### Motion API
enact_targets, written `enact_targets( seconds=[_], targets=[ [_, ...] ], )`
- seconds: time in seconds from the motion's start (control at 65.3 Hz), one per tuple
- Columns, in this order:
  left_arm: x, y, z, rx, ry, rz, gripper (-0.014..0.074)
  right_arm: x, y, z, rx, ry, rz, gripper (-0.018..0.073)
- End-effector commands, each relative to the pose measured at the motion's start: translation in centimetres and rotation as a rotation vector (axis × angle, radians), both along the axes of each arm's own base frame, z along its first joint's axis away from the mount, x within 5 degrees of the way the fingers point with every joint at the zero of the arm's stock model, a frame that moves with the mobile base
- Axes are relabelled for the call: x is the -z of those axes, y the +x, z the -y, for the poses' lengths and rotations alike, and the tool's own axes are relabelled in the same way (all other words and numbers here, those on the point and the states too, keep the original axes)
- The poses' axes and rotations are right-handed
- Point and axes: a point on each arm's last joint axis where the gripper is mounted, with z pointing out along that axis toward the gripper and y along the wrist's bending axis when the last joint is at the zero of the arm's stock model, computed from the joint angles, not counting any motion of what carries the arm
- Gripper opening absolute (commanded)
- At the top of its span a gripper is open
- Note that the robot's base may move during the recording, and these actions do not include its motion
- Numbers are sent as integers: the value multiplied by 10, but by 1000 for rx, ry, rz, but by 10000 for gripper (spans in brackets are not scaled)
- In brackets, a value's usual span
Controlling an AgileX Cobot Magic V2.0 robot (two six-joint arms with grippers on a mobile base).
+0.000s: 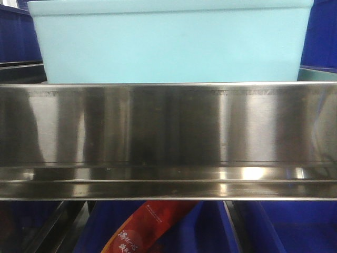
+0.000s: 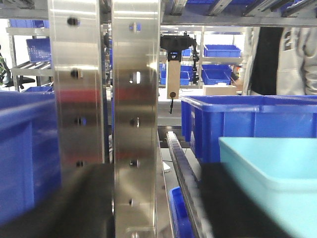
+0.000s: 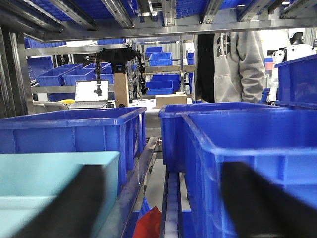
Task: Fetch blue bin and place on conveyor start
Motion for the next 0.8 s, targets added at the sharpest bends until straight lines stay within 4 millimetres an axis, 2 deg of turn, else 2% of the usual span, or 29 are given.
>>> enact_targets(
  seconds=[0.0, 0.061, 0.153, 0.306, 0.398, 0.612, 0.781],
  targets=[
    [-12, 6, 0, 5, 6, -3, 452, -6, 6, 1, 5, 2, 6, 578],
    [-19, 11, 1, 13, 6, -24, 491, -7, 9, 2, 8, 3, 8, 569],
    [-31, 19, 3, 47, 14, -68, 498, -9, 13, 2, 9, 4, -1, 570],
    [-56, 29, 14, 211, 26, -83, 498, -22, 17, 1, -8, 4, -69, 570],
    [-68, 43, 27, 322, 36, -119, 498, -33, 22, 0, -17, -19, -118, 570],
    [-76, 83, 66, 499, 77, -279, 498, -72, 48, -4, -97, -43, -170, 570],
    [-85, 120, 93, 539, 75, -408, 498, -92, 86, -17, -218, -57, -305, 570]
  ],
)
